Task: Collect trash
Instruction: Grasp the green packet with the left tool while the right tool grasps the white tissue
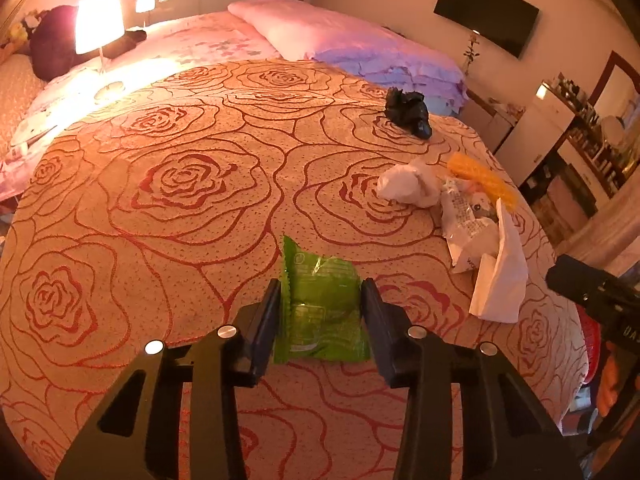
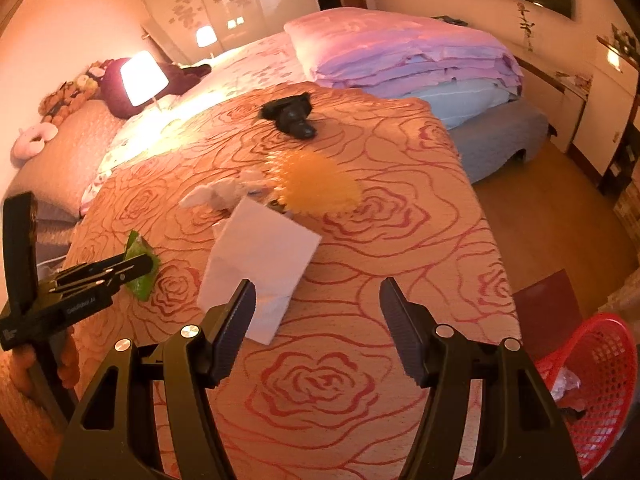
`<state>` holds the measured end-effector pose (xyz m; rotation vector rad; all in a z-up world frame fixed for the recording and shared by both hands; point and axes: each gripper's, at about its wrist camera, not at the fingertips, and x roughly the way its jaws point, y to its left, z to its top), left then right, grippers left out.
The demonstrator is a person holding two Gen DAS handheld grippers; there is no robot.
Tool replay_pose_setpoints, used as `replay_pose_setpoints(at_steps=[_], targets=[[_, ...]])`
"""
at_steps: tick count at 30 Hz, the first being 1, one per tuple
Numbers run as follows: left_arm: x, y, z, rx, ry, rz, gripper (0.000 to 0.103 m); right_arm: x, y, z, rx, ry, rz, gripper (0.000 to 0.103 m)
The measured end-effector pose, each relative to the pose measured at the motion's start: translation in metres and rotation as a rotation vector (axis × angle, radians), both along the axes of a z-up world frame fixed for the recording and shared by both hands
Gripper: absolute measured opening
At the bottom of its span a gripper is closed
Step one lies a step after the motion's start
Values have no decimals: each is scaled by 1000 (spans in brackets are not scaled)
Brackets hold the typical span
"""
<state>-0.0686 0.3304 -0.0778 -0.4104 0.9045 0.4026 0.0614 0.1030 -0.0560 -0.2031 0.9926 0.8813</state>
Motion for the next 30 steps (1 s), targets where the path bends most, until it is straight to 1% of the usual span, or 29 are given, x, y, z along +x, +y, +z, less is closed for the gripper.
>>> replay_pose_setpoints(at_steps=[5, 10, 11, 12, 14, 22, 23, 25, 27, 28, 30], targets=[[-3, -2, 3, -8, -13, -3, 37, -7, 12, -1, 3, 5, 40, 62], [-5, -1, 6, -11, -25, 3, 37, -14, 29, -4, 4, 28, 86, 63], [-5, -1, 7, -12, -26, 5, 37, -15, 34, -6, 1, 35, 94, 64], [-6, 0, 8, -13, -28, 6, 37, -15, 36, -8, -3, 41, 96, 72], [-7, 0, 9, -15, -31, 8, 37, -14, 41, -11, 0, 49, 74, 79], [-9, 1, 9, -20, -31, 12, 37, -20, 54, -16, -17, 14, 82, 79], [-9, 1, 9, -20, -31, 13, 37, -20, 54, -16, -17, 11, 82, 77], [-9, 1, 9, -20, -31, 11, 37, -20, 54, -17, -29, -3, 82, 69], [-9, 1, 8, -21, -30, 10, 37, -19, 53, -19, -35, 8, 93, 59], [-9, 1, 8, -21, -30, 10, 37, -19, 53, -20, -38, 11, 95, 58], [-9, 0, 8, -21, -29, 7, 37, -19, 52, -21, -44, 9, 98, 50]])
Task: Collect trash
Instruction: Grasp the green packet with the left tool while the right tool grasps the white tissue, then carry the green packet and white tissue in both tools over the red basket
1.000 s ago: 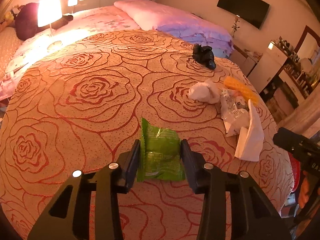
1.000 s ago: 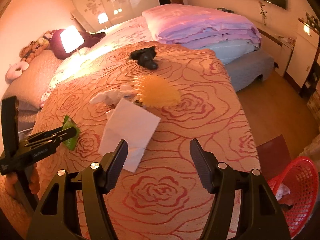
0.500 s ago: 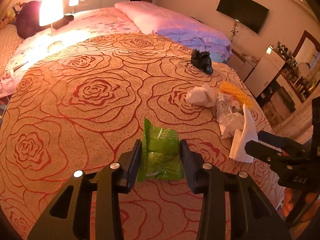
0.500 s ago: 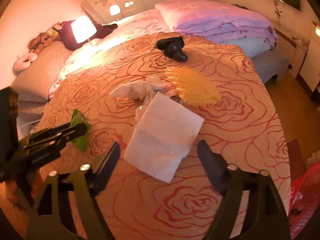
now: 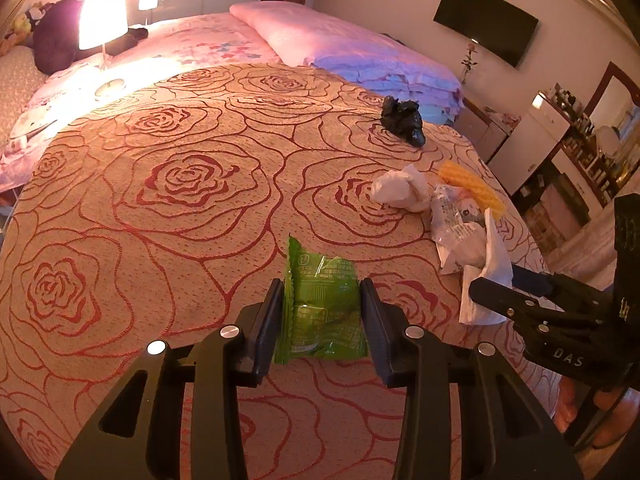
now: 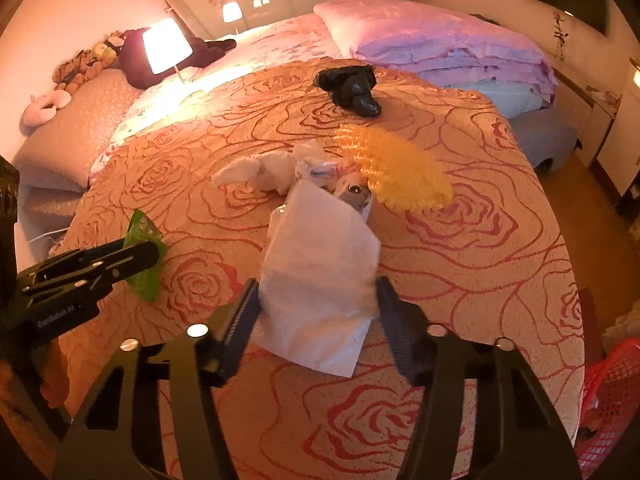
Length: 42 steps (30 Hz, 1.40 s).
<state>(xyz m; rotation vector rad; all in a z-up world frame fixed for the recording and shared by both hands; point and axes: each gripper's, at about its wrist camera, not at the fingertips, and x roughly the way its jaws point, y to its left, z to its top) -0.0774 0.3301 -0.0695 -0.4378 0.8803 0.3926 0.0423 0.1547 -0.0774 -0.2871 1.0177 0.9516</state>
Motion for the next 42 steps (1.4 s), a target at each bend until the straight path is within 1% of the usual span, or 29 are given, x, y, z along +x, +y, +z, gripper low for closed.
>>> replay_pose_setpoints(at_steps=[1, 3, 5, 12, 23, 30, 38, 42], targets=[[0, -1, 0, 0, 0, -1, 37, -1, -1, 0, -1, 0, 2, 48], [0, -3, 1, 1, 0, -3, 37, -1, -3, 0, 1, -1, 4, 41], [1, -4, 1, 3, -1, -5, 37, -2, -5, 2, 9, -4, 13, 37], [4, -9, 4, 11, -6, -14, 37, 0, -9, 7, 25, -3, 14, 29], [13, -17, 10, 23, -17, -43, 37, 14, -38, 23, 55, -29, -57, 28], [21, -27, 20, 42, -37, -73, 37, 26, -54, 35, 76, -54, -106, 28], [35, -44, 32, 63, -59, -128, 37, 37, -70, 47, 101, -81, -148, 28], [47, -56, 39, 74, -72, -174, 37, 42, -78, 53, 113, -92, -169, 28]])
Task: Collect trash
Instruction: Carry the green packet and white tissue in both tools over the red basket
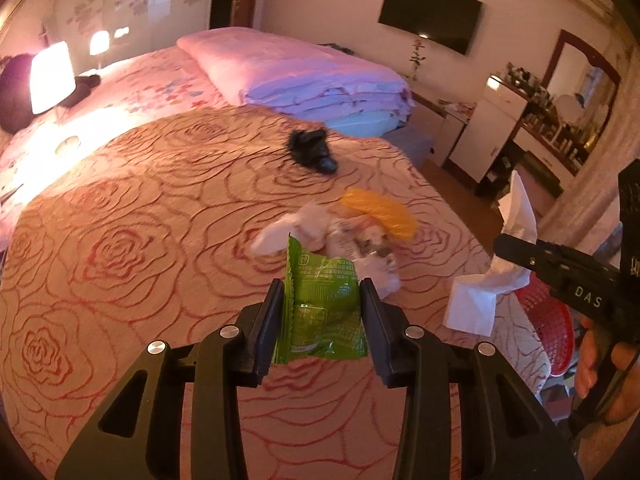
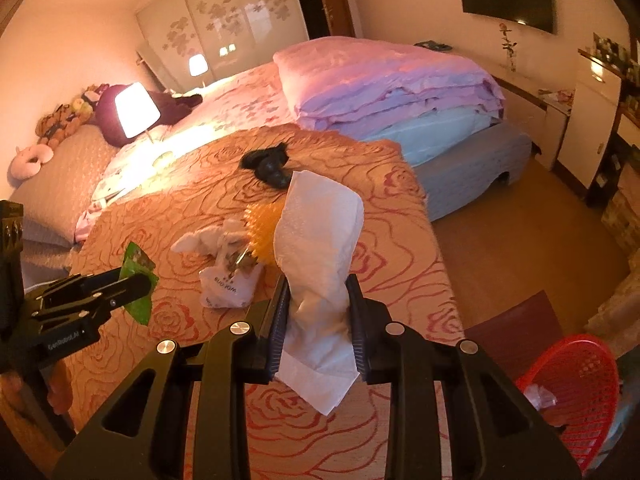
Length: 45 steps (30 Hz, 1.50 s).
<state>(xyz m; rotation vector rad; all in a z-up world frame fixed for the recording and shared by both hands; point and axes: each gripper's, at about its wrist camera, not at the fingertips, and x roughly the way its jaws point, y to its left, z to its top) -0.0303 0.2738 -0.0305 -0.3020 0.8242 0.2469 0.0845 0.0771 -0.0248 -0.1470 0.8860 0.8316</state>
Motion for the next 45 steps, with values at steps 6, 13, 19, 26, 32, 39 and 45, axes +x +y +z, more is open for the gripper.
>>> replay_pose_setpoints(at_steps=[6, 13, 19, 26, 32, 39, 45], targets=[[21, -23, 6, 11, -15, -76, 37, 8, -17, 7, 13, -14, -43, 28], [51, -55, 7, 20, -19, -162, 37, 21, -47, 12, 19, -27, -119, 28], [74, -82, 12, 31, -30, -229, 37, 30, -77, 12, 16, -32, -197, 28], [94, -112, 18, 38, -43, -306, 37, 36, -112, 10, 12, -32, -287, 28], [109, -139, 21, 30, -50, -379, 37, 40, -146, 9, 10, -36, -372, 28], [123, -177, 19, 9, -44, -470, 37, 40, -181, 7, -2, -38, -454, 28], [135, -210, 9, -6, -23, -550, 37, 43, -209, 1, -20, -27, -523, 28]])
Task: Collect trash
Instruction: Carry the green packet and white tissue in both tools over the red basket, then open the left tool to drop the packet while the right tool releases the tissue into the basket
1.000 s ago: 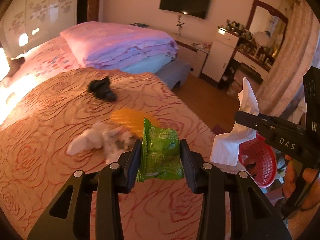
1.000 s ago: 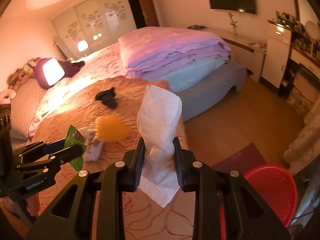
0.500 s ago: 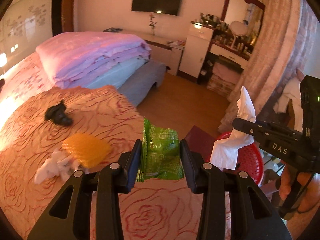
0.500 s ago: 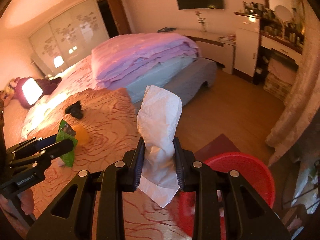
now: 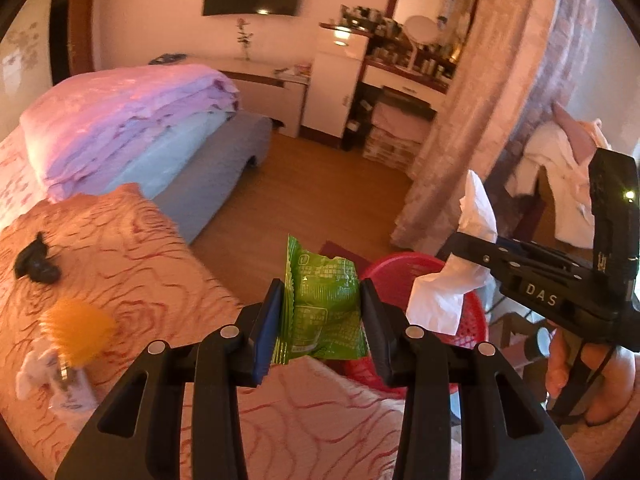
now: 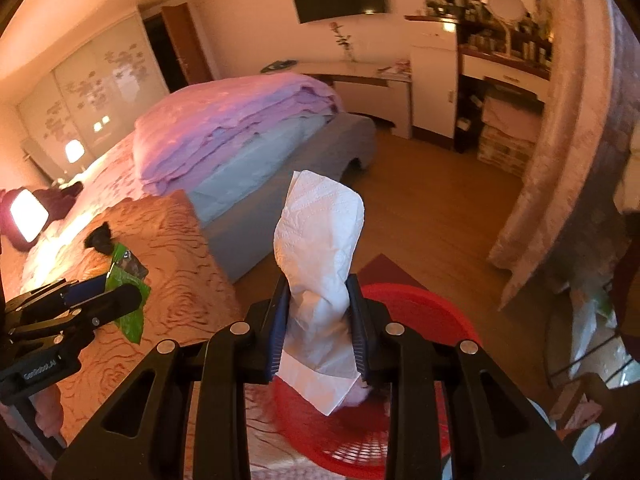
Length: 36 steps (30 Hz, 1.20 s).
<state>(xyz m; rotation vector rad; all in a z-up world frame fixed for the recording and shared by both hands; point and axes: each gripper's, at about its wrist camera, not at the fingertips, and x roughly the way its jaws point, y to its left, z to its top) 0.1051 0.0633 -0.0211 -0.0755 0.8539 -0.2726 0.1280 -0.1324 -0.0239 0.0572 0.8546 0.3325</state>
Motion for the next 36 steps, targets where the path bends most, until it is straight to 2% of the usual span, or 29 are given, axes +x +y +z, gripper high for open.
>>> replay_pose_setpoints(at_steps=[12, 21, 25, 29, 32, 36], targets=[[25, -56, -37, -33, 101, -133, 37, 10, -39, -30, 7, 85, -74, 28], [36, -79, -66, -16, 162, -166, 38, 18, -54, -53, 27, 152, -100, 28], [39, -83, -72, -14, 181, -175, 42, 21, -57, -60, 32, 176, -99, 30], [39, -85, -74, -14, 183, -177, 57, 23, -59, -64, 40, 193, -104, 41], [39, -82, -74, -15, 181, -164, 65, 23, -61, -65, 45, 197, -114, 51], [41, -75, -72, -27, 179, -140, 66, 23, -62, -65, 51, 200, -126, 56]])
